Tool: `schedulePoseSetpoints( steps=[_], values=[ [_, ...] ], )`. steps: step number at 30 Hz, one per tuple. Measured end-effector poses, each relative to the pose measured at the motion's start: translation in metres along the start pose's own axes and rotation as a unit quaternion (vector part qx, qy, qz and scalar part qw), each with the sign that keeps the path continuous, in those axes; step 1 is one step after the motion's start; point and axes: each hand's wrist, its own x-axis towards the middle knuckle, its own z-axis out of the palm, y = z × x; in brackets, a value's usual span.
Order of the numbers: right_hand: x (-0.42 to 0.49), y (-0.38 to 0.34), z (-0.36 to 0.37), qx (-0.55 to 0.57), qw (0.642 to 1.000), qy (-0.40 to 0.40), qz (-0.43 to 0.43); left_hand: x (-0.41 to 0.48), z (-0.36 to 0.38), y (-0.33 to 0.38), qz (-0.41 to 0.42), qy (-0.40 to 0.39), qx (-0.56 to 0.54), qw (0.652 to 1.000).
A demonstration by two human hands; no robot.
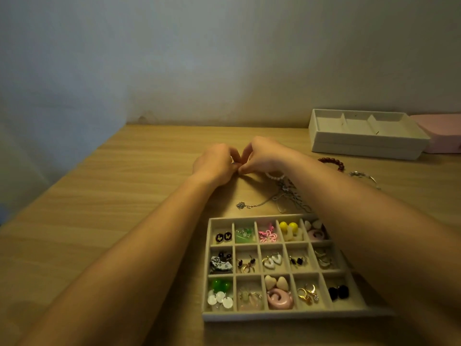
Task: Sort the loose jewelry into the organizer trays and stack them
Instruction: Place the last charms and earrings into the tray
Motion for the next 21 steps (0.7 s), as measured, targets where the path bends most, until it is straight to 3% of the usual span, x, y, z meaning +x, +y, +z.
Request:
schedulePoseSetpoints(
  steps=[9,16,21],
  values=[
    [-0.045,0.003,-0.027,0.104,0.992,0.041,-0.061,-0.03,-0.029,0.033,0.048,0.015,-0.149,0.988],
    [-0.129,0.006,-0.065,0.16,0.984,0.024,-0.078,-0.089,-0.055,0.085,0.035,-0.002,-0.348,0.937],
    [-0.183,0.013,-0.075,0.198,0.975,0.021,-0.096,-0.125,-0.056,0.117,0.057,-0.02,-0.394,0.917]
  ],
)
